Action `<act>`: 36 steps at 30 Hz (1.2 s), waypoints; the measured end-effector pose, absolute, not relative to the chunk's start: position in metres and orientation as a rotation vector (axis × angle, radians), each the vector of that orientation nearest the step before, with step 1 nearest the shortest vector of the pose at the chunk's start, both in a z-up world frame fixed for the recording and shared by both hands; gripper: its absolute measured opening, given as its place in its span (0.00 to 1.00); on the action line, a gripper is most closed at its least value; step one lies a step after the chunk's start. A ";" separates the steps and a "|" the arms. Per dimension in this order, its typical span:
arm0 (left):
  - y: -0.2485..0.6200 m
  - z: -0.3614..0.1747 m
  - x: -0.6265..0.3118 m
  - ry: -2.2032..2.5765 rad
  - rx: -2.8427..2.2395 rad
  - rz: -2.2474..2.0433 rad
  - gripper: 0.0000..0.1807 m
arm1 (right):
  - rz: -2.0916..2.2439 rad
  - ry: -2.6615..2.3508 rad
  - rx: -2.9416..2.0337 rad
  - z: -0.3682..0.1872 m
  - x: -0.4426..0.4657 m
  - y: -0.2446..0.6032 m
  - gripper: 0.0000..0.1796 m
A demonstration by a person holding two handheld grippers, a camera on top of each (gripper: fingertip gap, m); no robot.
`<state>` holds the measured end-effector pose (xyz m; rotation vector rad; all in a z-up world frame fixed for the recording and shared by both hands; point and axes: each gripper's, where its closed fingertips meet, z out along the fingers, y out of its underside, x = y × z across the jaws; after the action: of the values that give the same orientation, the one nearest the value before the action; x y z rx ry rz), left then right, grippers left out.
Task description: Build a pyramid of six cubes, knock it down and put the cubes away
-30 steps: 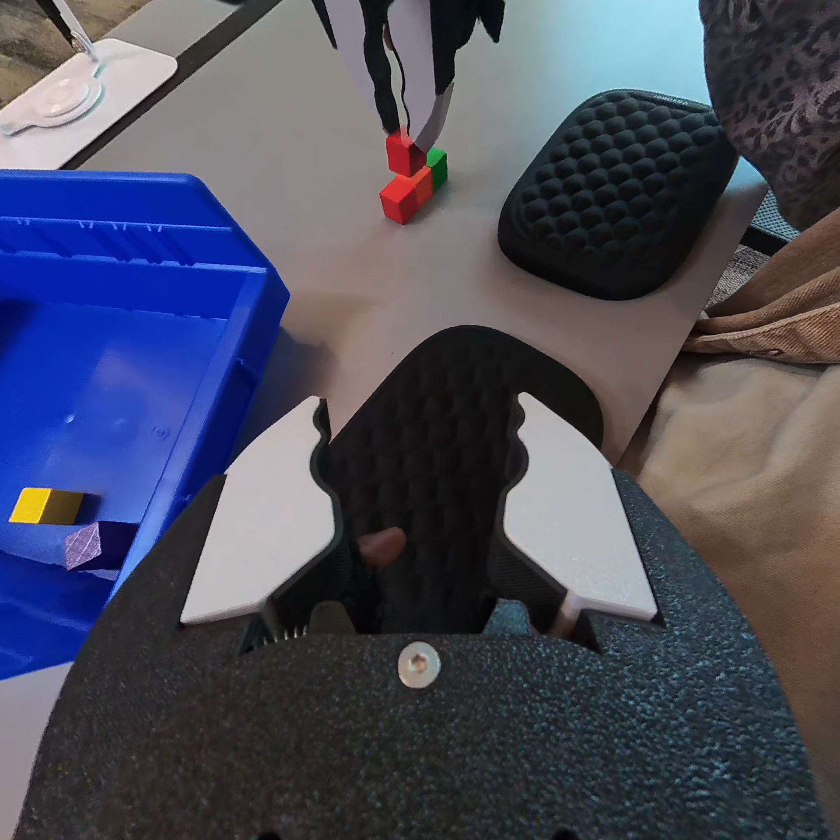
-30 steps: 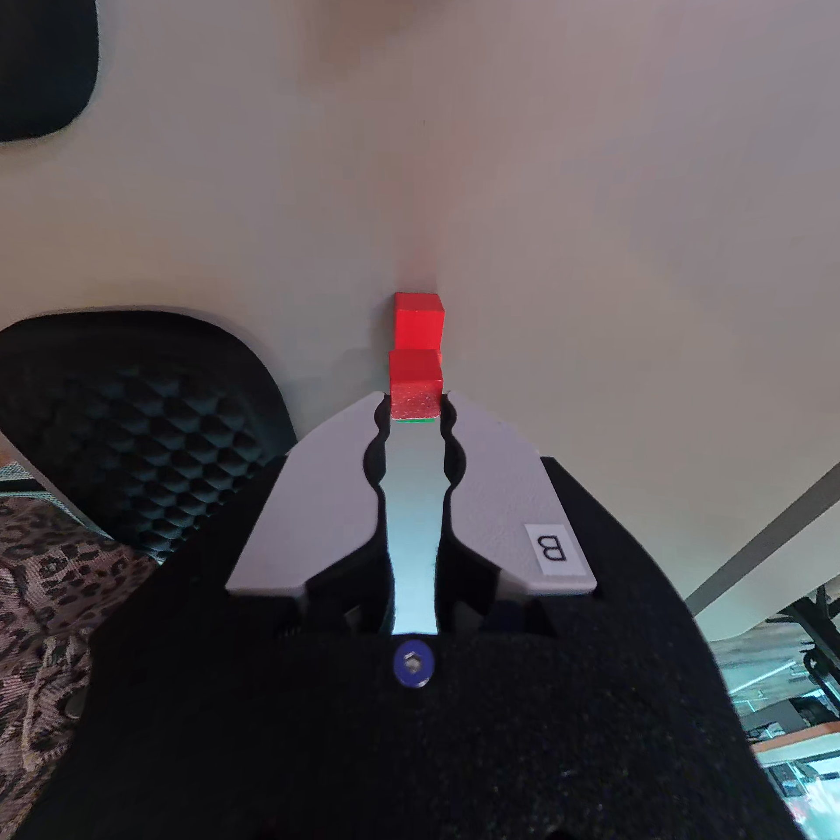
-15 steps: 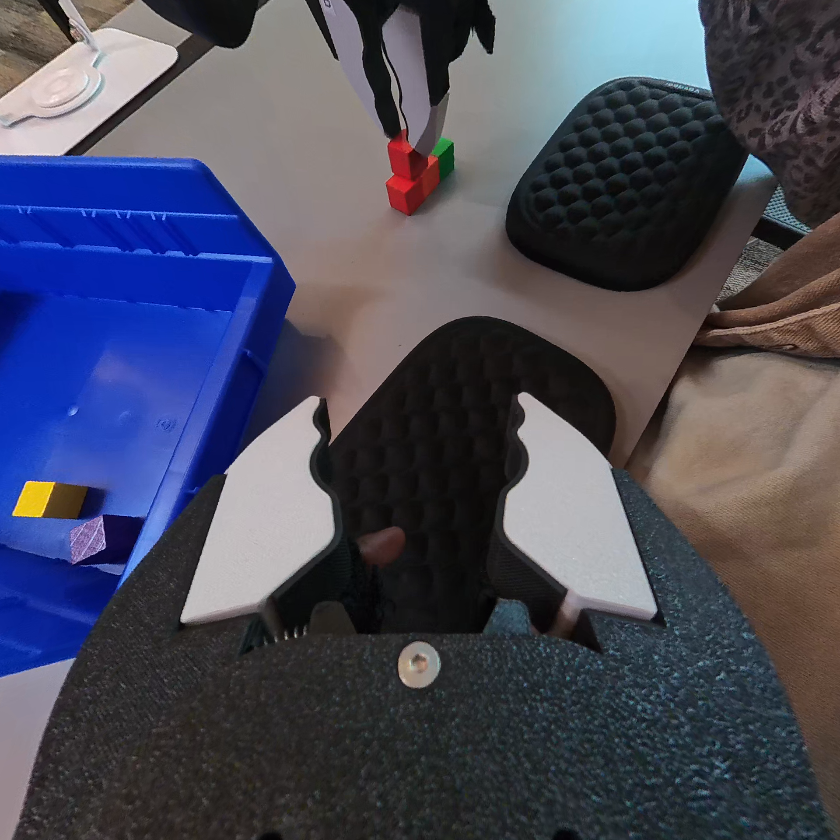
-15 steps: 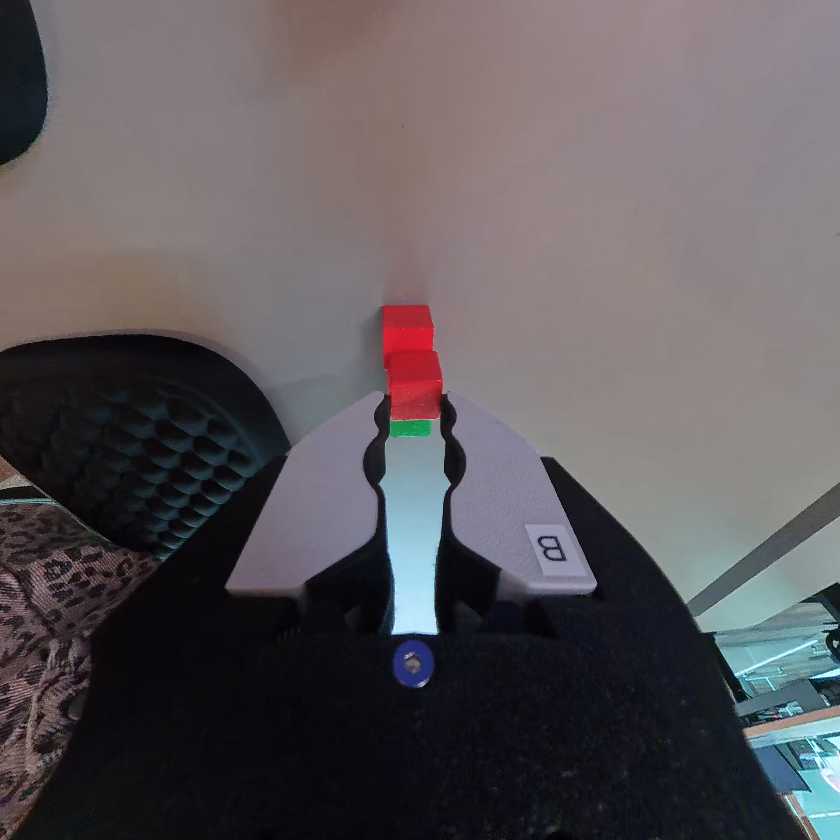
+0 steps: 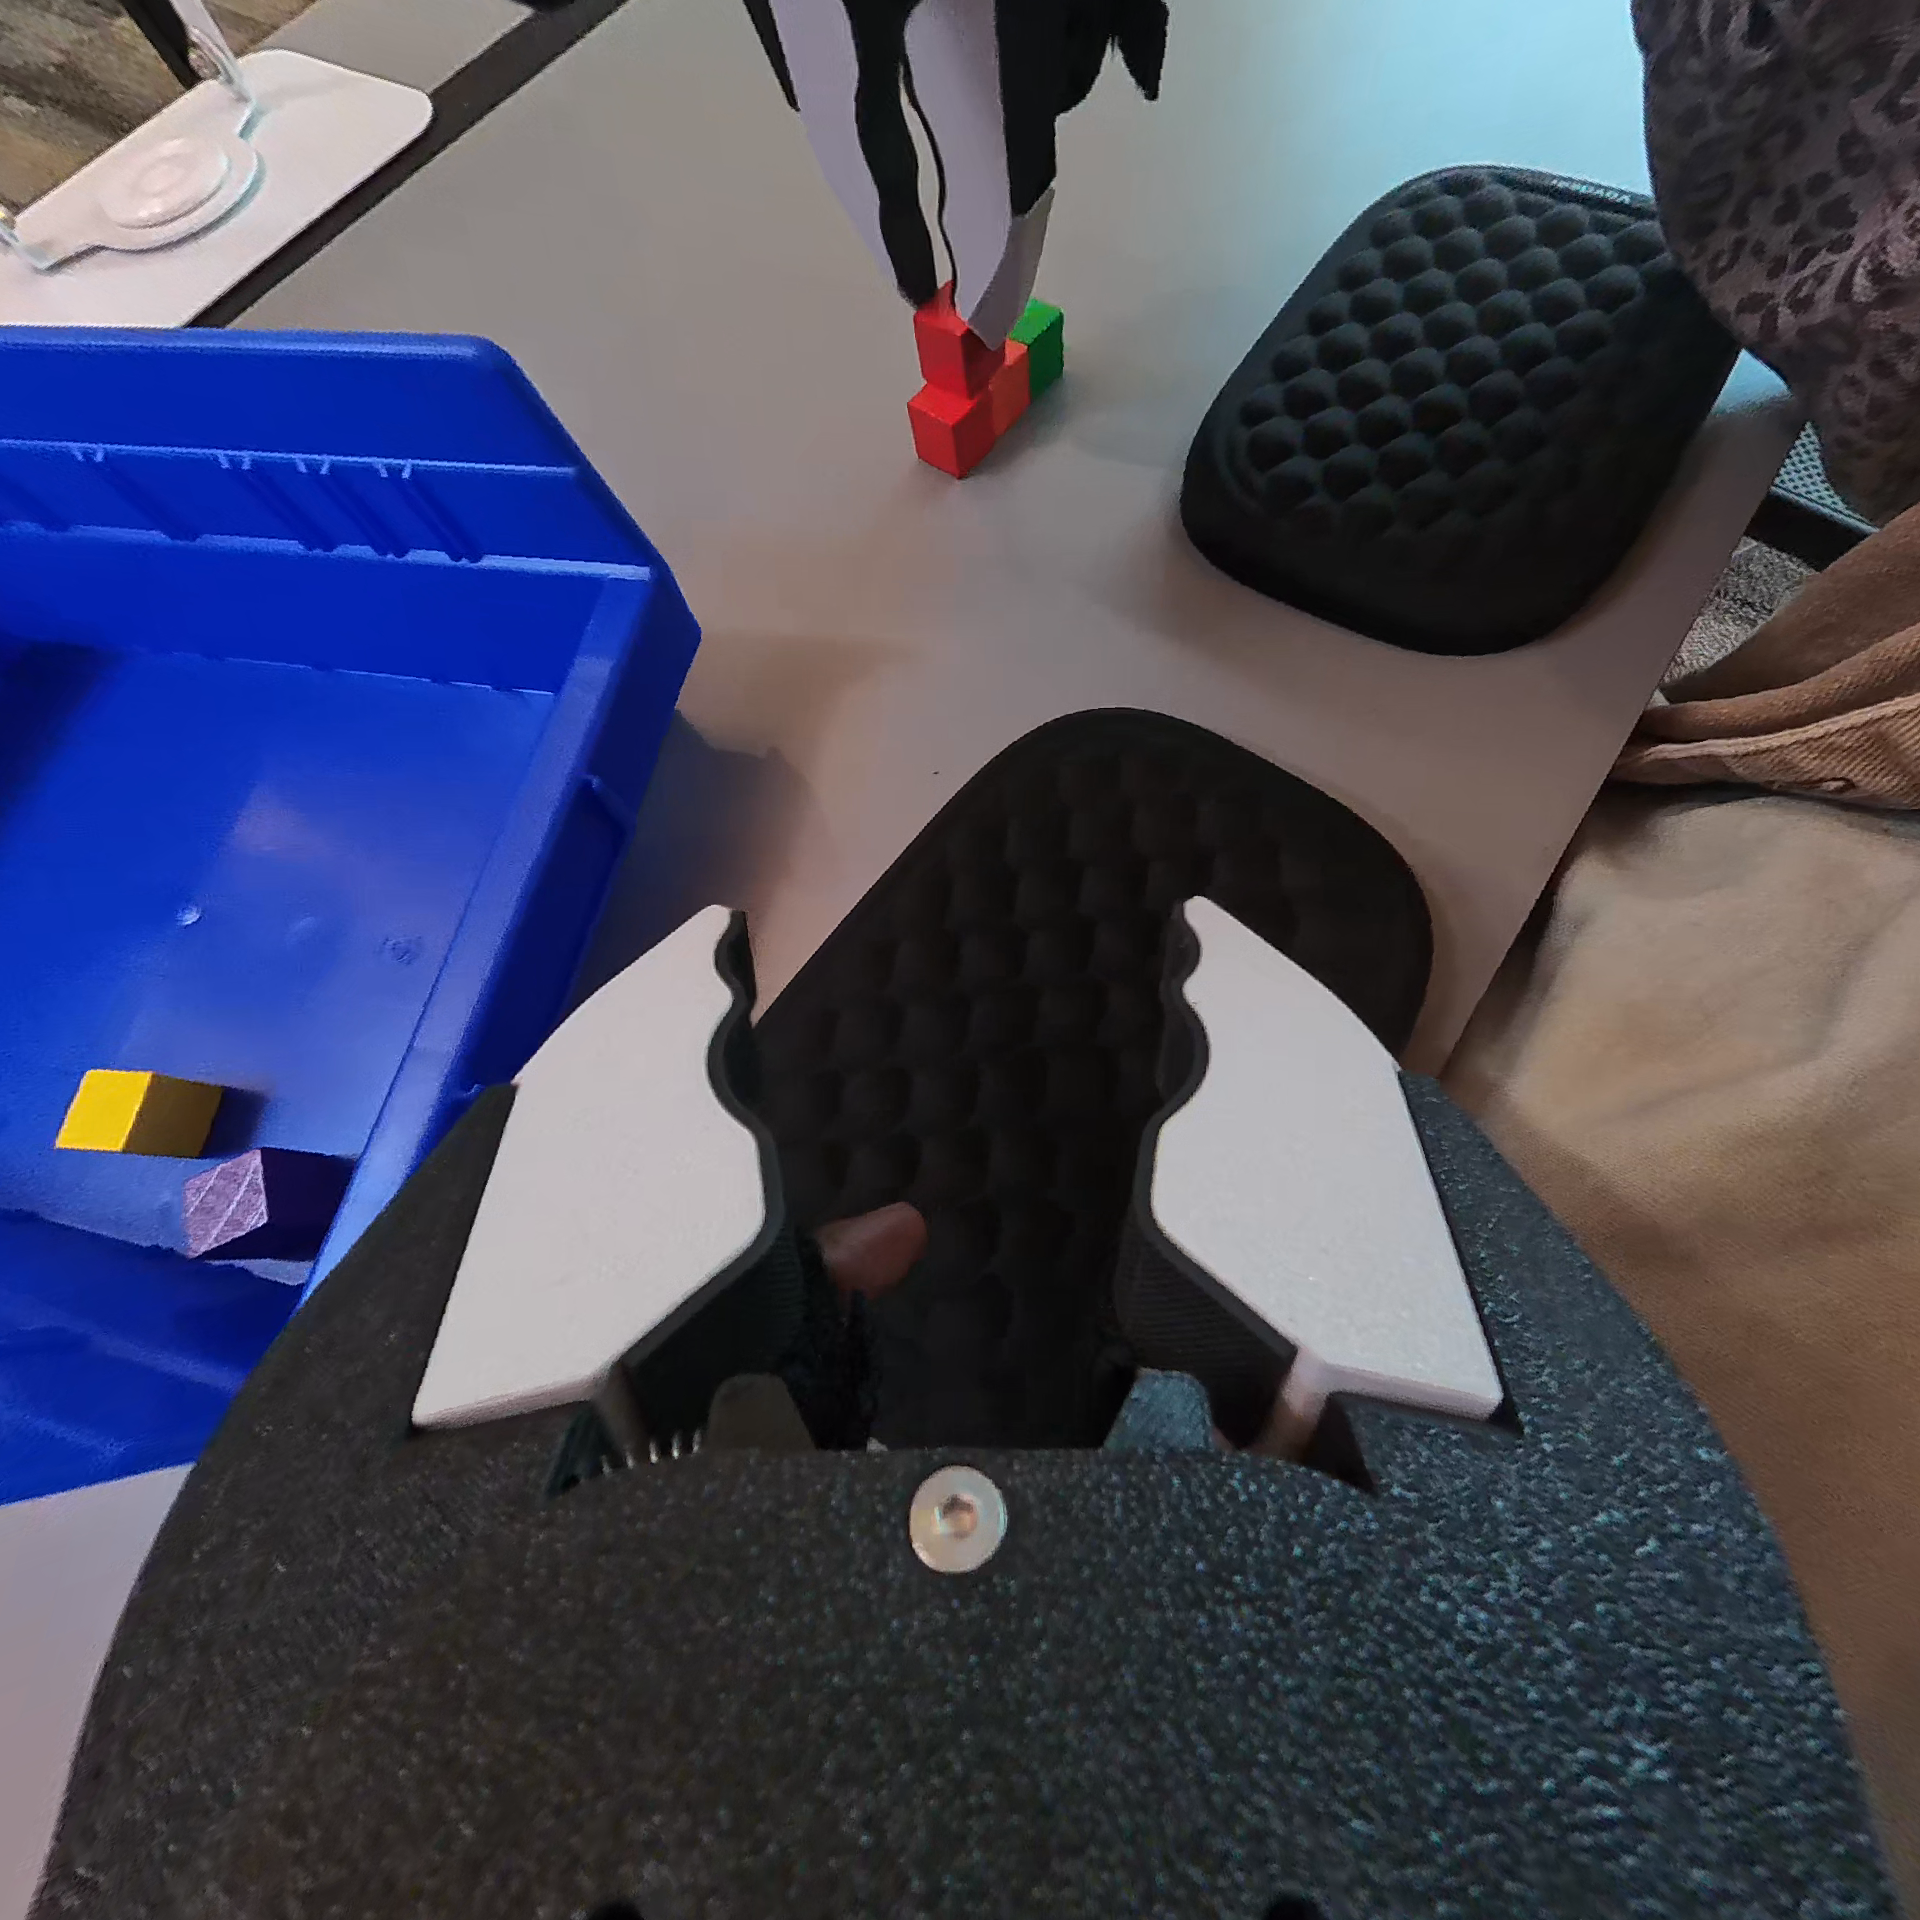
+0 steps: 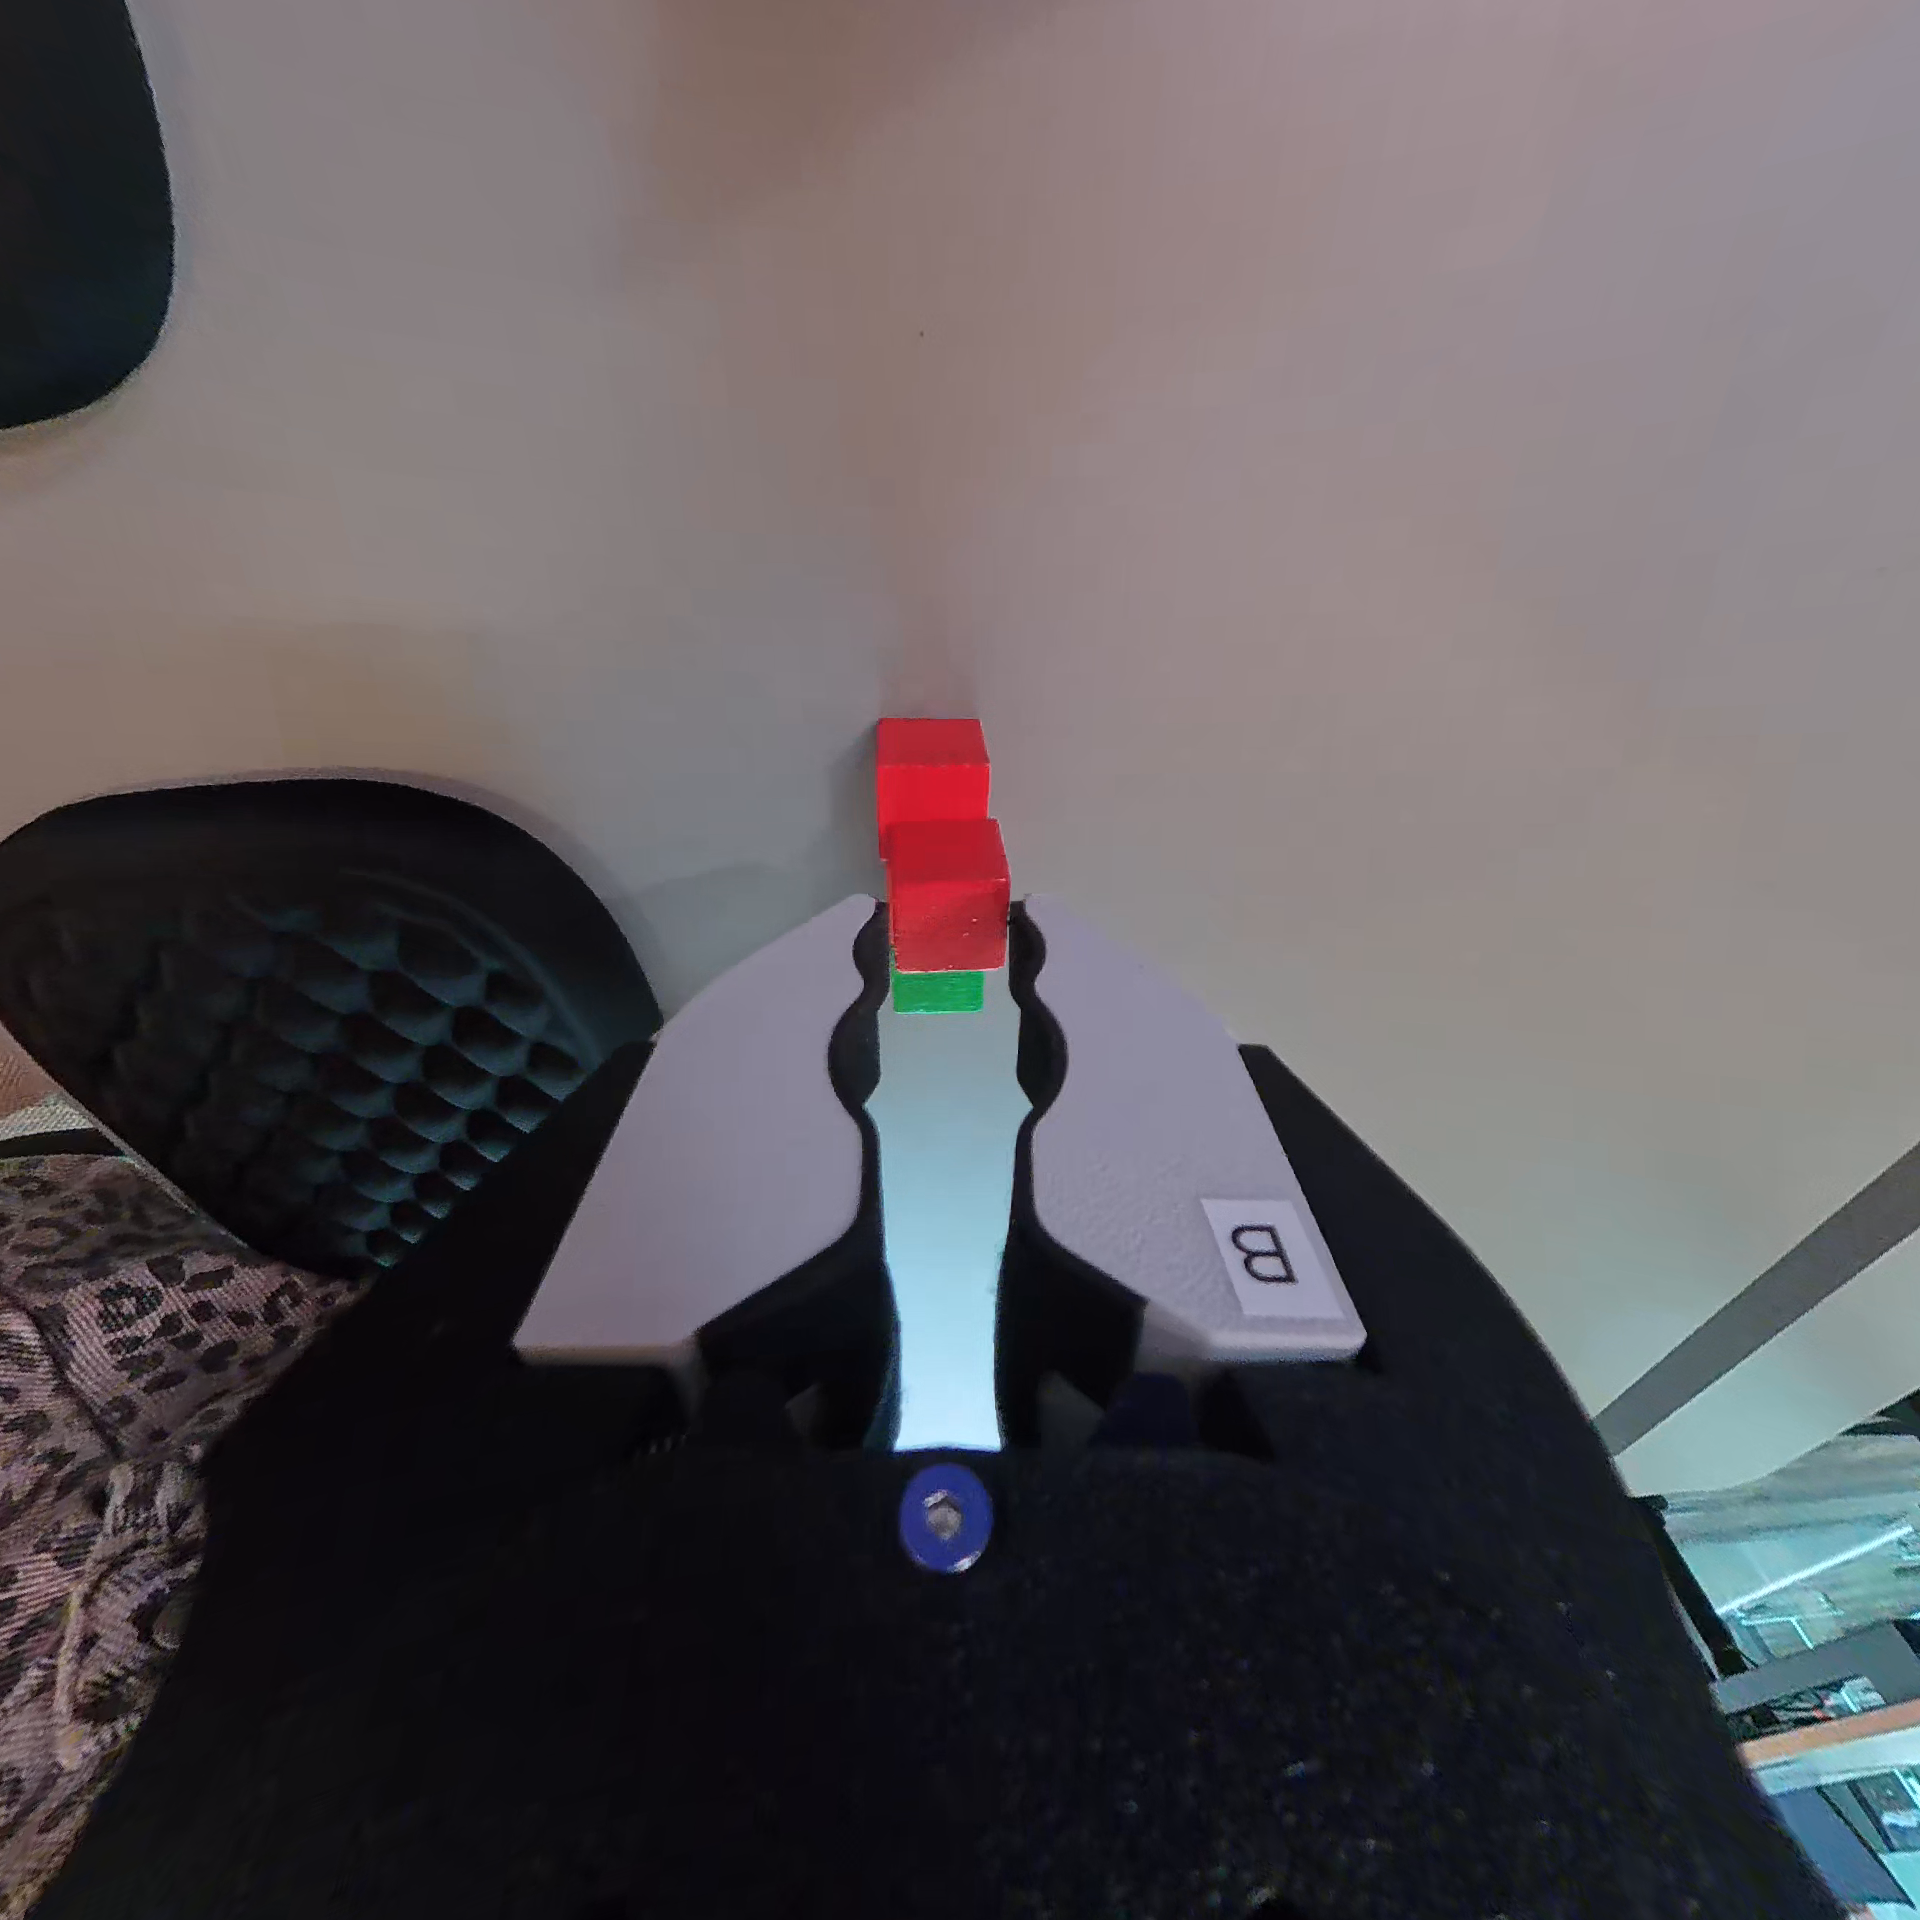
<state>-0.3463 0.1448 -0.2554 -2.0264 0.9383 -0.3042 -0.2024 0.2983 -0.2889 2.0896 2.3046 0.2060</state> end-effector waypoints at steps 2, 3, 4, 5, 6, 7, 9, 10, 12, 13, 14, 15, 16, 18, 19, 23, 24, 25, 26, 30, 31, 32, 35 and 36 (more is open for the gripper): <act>0.145 -0.255 -0.348 0.928 -2.028 -0.300 0.42 | 0.206 2.299 2.094 -0.290 -0.202 0.299 0.12; 0.146 -0.255 -0.349 0.925 -2.028 -0.298 0.42 | 0.203 2.295 2.094 -0.290 -0.202 0.298 0.12; 0.146 -0.254 -0.350 0.923 -2.027 -0.297 0.42 | 0.203 2.295 2.094 -0.290 -0.202 0.298 0.12; 0.146 -0.254 -0.350 0.921 -2.026 -0.297 0.42 | 0.203 2.296 2.096 -0.291 -0.202 0.299 0.12; 0.146 -0.254 -0.350 0.920 -2.025 -0.297 0.42 | 0.195 2.294 2.097 -0.291 -0.203 0.297 0.12; 0.146 -0.254 -0.351 0.920 -2.025 -0.296 0.42 | 0.190 2.294 2.099 -0.291 -0.203 0.297 0.12; 0.146 -0.253 -0.351 0.921 -2.025 -0.293 0.42 | 0.176 2.291 2.095 -0.292 -0.203 0.296 0.12; 0.146 -0.253 -0.352 0.919 -2.026 -0.293 0.42 | 0.179 2.296 2.092 -0.292 -0.203 0.296 0.12; 0.146 -0.253 -0.353 0.914 -2.028 -0.292 0.42 | 0.203 2.295 2.112 -0.291 -0.203 0.298 0.14; 0.146 -0.253 -0.354 0.912 -2.028 -0.290 0.42 | 0.208 2.291 2.124 -0.290 -0.203 0.299 0.16; 0.146 -0.253 -0.356 0.907 -2.028 -0.286 0.42 | 0.221 2.298 2.147 -0.288 -0.204 0.300 0.18; 0.147 -0.252 -0.358 0.899 -2.028 -0.281 0.42 | 0.217 2.303 2.170 -0.284 -0.205 0.302 0.19; 0.147 -0.251 -0.361 0.889 -2.028 -0.277 0.42 | 0.203 2.313 2.195 -0.278 -0.207 0.302 0.20; 0.148 -0.248 -0.369 0.864 -2.029 -0.265 0.42 | 0.147 2.353 2.236 -0.262 -0.214 0.300 0.21; 0.148 -0.247 -0.373 0.852 -2.030 -0.257 0.42 | 0.097 2.382 2.249 -0.253 -0.219 0.296 0.21; 0.148 -0.242 -0.395 0.782 -2.043 -0.220 0.42 | -0.158 2.674 2.258 -0.203 -0.276 0.275 0.25; 0.148 -0.241 -0.401 0.763 -2.047 -0.215 0.42 | -0.264 2.758 2.265 -0.190 -0.301 0.267 0.26; 0.147 -0.240 -0.407 0.745 -2.051 -0.207 0.42 | -0.361 2.815 2.263 -0.180 -0.326 0.259 0.26; 0.147 -0.239 -0.412 0.730 -2.052 -0.198 0.42 | -0.425 2.843 2.245 -0.176 -0.349 0.252 0.27; 0.143 -0.232 -0.419 0.713 -2.038 -0.187 0.42 | -0.335 2.973 1.964 -0.204 -0.426 0.254 0.35; 0.141 -0.231 -0.419 0.718 -2.034 -0.185 0.42 | -0.277 2.984 1.909 -0.218 -0.442 0.261 0.35; 0.140 -0.231 -0.420 0.723 -2.028 -0.185 0.42 | -0.211 2.960 1.890 -0.232 -0.456 0.270 0.35; 0.137 -0.230 -0.422 0.724 -2.019 -0.192 0.42 | -0.135 2.954 1.790 -0.270 -0.492 0.289 0.32; 0.136 -0.230 -0.424 0.719 -2.020 -0.194 0.42 | -0.144 2.944 1.749 -0.281 -0.500 0.290 0.31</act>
<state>-0.4240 0.1363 -0.2301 -2.0203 0.7195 -0.1942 -0.4999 0.2902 -0.2807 1.7490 2.9444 -0.1437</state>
